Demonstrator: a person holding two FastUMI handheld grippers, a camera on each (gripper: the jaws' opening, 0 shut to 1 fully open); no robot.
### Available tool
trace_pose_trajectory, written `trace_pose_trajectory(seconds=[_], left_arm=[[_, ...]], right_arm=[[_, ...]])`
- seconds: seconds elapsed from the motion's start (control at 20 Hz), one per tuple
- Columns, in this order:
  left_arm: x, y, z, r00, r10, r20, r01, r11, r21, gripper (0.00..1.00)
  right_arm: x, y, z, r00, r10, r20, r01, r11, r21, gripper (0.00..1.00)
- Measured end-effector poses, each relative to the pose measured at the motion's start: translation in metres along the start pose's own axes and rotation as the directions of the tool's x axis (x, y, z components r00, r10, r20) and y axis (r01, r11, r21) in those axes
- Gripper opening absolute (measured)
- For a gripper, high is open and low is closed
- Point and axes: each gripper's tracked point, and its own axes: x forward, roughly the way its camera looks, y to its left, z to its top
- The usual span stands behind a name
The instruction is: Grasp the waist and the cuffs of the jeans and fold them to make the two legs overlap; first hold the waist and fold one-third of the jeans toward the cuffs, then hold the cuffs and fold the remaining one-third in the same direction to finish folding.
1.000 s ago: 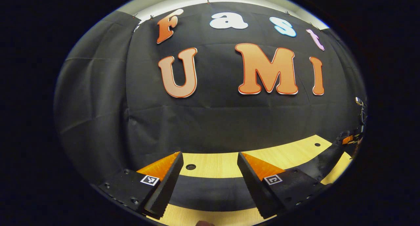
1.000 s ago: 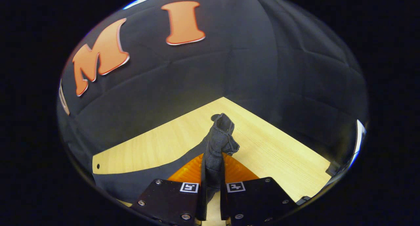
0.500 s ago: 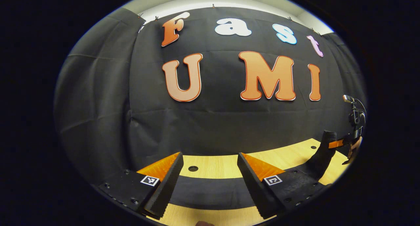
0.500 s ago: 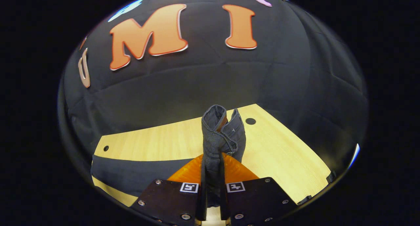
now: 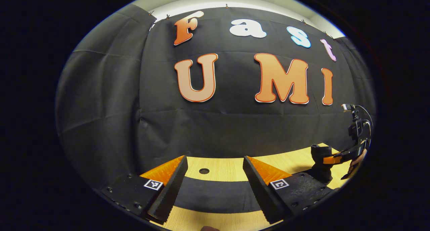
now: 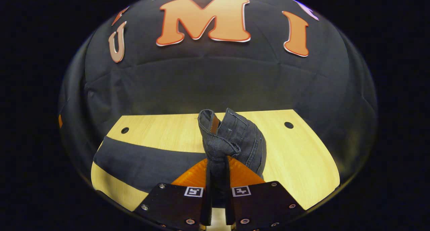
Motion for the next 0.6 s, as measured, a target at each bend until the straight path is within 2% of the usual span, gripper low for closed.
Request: trace_pose_trajectory(seconds=[0.35,0.6], left_arm=[[0.0,0.044,-0.016,0.998,0.05,-0.032,-0.051,0.999,-0.02,1.0],[0.006,0.067,-0.031,0.997,0.046,-0.062,-0.047,0.999,-0.015,0.99]], right_arm=[[0.018,0.033,-0.029,0.999,-0.003,-0.051,-0.001,0.997,-0.073,0.17],[0.025,0.052,-0.048,0.998,-0.008,-0.065,0.0,0.992,-0.123,0.16]])
